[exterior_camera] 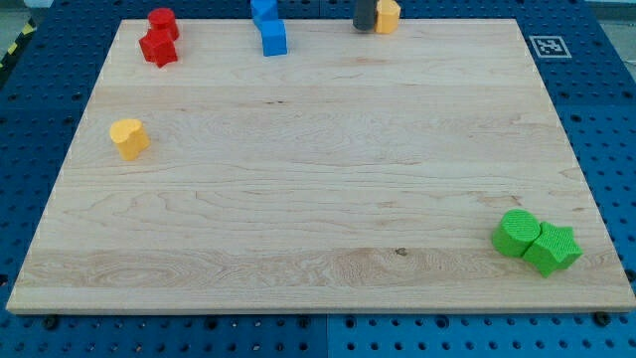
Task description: Push the yellow hexagon a bit left
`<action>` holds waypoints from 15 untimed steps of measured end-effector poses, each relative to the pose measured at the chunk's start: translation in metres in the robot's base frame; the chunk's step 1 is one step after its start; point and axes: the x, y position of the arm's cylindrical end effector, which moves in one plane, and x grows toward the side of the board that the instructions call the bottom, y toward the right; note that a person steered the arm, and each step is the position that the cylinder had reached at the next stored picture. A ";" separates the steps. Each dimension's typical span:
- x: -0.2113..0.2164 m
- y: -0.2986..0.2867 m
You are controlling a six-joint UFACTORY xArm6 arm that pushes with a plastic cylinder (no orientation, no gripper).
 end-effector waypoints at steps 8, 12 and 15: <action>-0.015 0.053; 0.047 -0.048; -0.015 -0.144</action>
